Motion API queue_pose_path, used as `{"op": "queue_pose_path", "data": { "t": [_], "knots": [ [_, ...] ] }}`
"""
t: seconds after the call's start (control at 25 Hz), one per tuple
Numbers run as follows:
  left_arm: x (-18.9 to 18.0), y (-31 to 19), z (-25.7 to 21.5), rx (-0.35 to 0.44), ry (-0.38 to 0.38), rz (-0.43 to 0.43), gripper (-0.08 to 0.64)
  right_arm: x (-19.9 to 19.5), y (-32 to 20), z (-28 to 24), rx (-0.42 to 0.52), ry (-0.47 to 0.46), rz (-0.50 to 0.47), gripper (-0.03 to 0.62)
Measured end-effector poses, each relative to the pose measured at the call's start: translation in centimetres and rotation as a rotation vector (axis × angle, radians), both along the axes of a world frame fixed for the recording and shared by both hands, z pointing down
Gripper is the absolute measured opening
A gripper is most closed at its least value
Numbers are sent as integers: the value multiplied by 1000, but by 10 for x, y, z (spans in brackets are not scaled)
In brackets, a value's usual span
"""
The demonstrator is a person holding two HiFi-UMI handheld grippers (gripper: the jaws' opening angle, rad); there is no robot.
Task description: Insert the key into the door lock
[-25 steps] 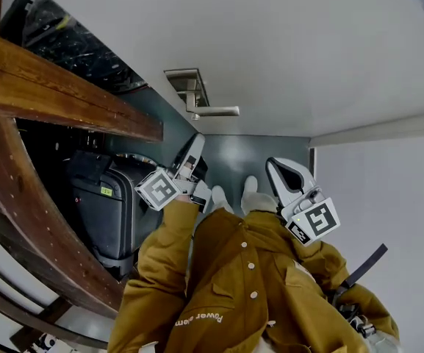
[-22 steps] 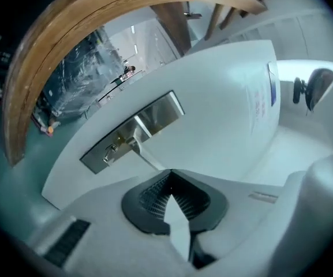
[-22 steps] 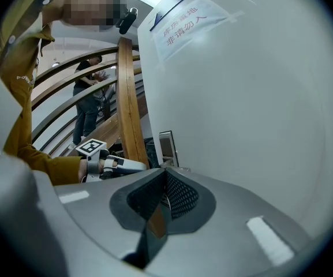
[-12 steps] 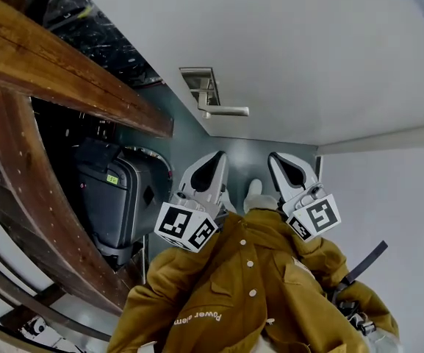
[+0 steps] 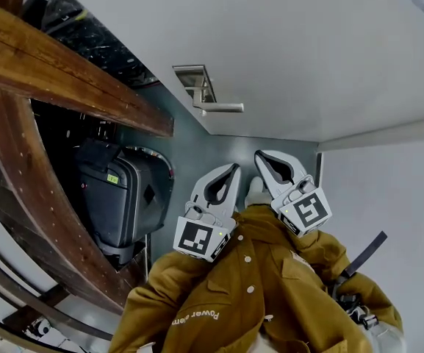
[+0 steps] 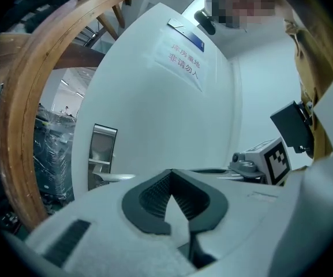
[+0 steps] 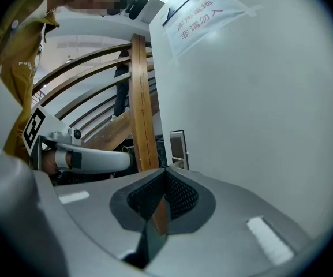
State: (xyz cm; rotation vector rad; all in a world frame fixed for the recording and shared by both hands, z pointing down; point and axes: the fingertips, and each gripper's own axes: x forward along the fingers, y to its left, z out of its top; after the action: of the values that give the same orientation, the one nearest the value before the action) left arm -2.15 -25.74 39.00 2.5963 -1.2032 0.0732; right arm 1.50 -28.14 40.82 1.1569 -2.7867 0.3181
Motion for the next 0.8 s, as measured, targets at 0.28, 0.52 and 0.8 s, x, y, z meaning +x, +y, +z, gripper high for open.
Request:
{"op": "queue_pose_path", "data": {
  "t": [0.28,0.52,0.8],
  "knots": [
    [11,5,7,-32,3,34,0,4,2,-1,4,-9,-2,5],
    [11,3,9,-45,16,23,0,5,1,-2,9,-11,-12,5],
    [9,1,9,-56,23,5,0,3,-1,-3,9,-13,-28,5]
  ]
}}
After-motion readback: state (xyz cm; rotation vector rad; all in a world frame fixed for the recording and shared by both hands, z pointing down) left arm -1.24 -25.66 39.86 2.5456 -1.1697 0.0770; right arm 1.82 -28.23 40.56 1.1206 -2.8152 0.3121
